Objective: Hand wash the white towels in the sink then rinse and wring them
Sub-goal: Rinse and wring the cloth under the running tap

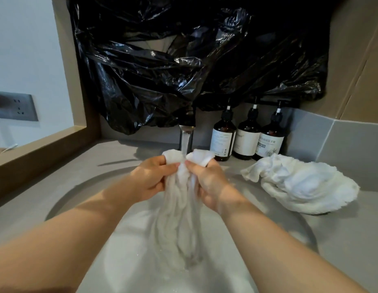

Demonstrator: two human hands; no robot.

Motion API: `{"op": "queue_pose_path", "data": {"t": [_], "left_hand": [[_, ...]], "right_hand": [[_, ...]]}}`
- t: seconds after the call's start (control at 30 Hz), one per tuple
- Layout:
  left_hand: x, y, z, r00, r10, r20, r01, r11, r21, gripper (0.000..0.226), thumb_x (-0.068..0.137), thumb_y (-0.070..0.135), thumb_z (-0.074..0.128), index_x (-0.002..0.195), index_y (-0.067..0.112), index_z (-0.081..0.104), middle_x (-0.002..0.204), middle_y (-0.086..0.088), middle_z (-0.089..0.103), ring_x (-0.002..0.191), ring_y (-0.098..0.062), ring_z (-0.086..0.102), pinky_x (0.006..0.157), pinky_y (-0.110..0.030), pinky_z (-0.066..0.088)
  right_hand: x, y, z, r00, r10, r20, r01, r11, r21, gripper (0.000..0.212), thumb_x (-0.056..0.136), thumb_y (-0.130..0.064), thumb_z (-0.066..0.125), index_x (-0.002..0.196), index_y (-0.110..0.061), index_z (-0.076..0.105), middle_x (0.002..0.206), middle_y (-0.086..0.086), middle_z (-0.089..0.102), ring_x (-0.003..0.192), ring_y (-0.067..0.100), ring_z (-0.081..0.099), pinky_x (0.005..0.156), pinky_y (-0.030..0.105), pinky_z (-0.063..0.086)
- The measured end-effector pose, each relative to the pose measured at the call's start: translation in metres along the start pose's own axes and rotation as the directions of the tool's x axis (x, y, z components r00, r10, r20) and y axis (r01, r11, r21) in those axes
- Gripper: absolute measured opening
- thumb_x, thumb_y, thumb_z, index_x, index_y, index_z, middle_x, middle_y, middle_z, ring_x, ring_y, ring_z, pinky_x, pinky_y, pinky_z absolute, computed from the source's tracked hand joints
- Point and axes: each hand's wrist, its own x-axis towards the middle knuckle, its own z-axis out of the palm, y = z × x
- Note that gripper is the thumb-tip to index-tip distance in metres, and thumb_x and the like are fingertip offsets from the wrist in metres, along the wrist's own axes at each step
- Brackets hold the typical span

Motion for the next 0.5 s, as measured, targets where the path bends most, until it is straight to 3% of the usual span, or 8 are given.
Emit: {"op": "queue_pose_path", "data": {"t": [0.1, 0.17, 0.2, 0.27, 0.33, 0.37, 0.43, 0.5], "left_hand": [[0.004, 0.003, 0.01, 0.996, 0.01, -0.088, -0.01, 1.0, -0.009, 0.036, 0.09, 0.035, 0.059, 0.108, 0.004, 0.061, 0.084, -0.01, 0.071, 0.068, -0.018, 0.07, 0.059, -0.03, 0.057], [0.005, 0.001, 0.026, 0.981, -0.021, -0.191, 0.015, 0.999, -0.034, 0.043, 0.094, 0.044, 0.052, 0.113, 0.006, 0.06, 0.087, -0.01, 0.07, 0.076, -0.022, 0.069, 0.07, -0.035, 0.058], [0.003, 0.001, 0.037, 0.982, -0.039, -0.183, 0.021, 0.995, -0.102, 0.043, 0.097, 0.042, 0.047, 0.116, 0.006, 0.06, 0.087, -0.01, 0.069, 0.079, -0.023, 0.068, 0.071, -0.035, 0.057], [-0.001, -0.001, 0.051, 0.991, -0.069, -0.118, 0.042, 0.976, -0.214, 0.035, 0.101, 0.036, 0.041, 0.114, 0.009, 0.059, 0.076, -0.007, 0.068, 0.069, -0.019, 0.066, 0.06, -0.028, 0.053], [0.001, 0.001, 0.049, 0.983, -0.078, -0.164, 0.034, 0.966, -0.257, 0.034, 0.101, 0.036, 0.042, 0.109, 0.01, 0.062, 0.066, -0.005, 0.063, 0.06, -0.018, 0.061, 0.056, -0.027, 0.047], [0.005, 0.002, 0.044, 0.97, -0.081, -0.23, 0.017, 0.963, -0.269, 0.034, 0.099, 0.037, 0.044, 0.101, 0.009, 0.063, 0.06, -0.004, 0.061, 0.056, -0.018, 0.059, 0.056, -0.027, 0.044], [0.003, 0.007, 0.038, 0.935, -0.141, -0.326, 0.03, 0.946, -0.324, 0.035, 0.099, 0.038, 0.044, 0.08, 0.012, 0.058, 0.058, -0.005, 0.06, 0.053, -0.019, 0.055, 0.052, -0.026, 0.04], [-0.007, 0.011, 0.039, 0.953, -0.179, -0.244, 0.093, 0.94, -0.328, 0.04, 0.1, 0.042, 0.039, 0.083, 0.012, 0.058, 0.064, -0.008, 0.063, 0.055, -0.02, 0.059, 0.05, -0.025, 0.043]], "right_hand": [[-0.001, 0.0, 0.008, 0.999, -0.038, 0.016, 0.039, 0.997, -0.067, 0.035, 0.093, -0.027, 0.061, 0.12, -0.006, 0.053, 0.111, 0.013, 0.067, 0.102, 0.027, 0.066, 0.093, 0.042, 0.052], [0.007, 0.002, 0.015, 0.996, -0.057, -0.066, 0.047, 0.989, -0.141, 0.049, 0.087, -0.046, 0.062, 0.121, -0.013, 0.049, 0.117, 0.009, 0.063, 0.108, 0.025, 0.062, 0.097, 0.042, 0.049], [0.015, 0.006, 0.015, 0.992, -0.062, -0.114, 0.046, 0.99, -0.137, 0.054, 0.084, -0.052, 0.061, 0.121, -0.015, 0.049, 0.12, 0.01, 0.062, 0.111, 0.027, 0.06, 0.099, 0.043, 0.048], [0.03, 0.011, 0.015, 0.979, -0.048, -0.2, 0.028, 0.994, -0.101, 0.061, 0.076, -0.057, 0.059, 0.118, -0.013, 0.051, 0.123, 0.011, 0.062, 0.112, 0.03, 0.06, 0.1, 0.043, 0.046], [0.026, 0.008, 0.019, 0.975, -0.048, -0.219, 0.012, 0.987, -0.16, 0.045, 0.085, -0.051, 0.055, 0.104, -0.01, 0.053, 0.112, 0.008, 0.064, 0.106, 0.027, 0.061, 0.098, 0.038, 0.046], [0.018, 0.006, 0.022, 0.979, -0.065, -0.195, 0.026, 0.98, -0.196, 0.033, 0.091, -0.045, 0.053, 0.093, -0.013, 0.054, 0.103, 0.006, 0.065, 0.1, 0.026, 0.062, 0.094, 0.035, 0.048], [0.008, 0.005, 0.029, 0.989, -0.065, -0.135, 0.032, 0.973, -0.23, 0.028, 0.093, -0.043, 0.053, 0.078, -0.019, 0.053, 0.087, -0.001, 0.065, 0.088, 0.02, 0.064, 0.084, 0.031, 0.05], [0.012, 0.008, 0.024, 0.981, -0.131, -0.141, 0.083, 0.95, -0.302, 0.028, 0.094, -0.041, 0.052, 0.075, -0.02, 0.054, 0.086, -0.002, 0.064, 0.087, 0.019, 0.061, 0.081, 0.028, 0.047]]}}
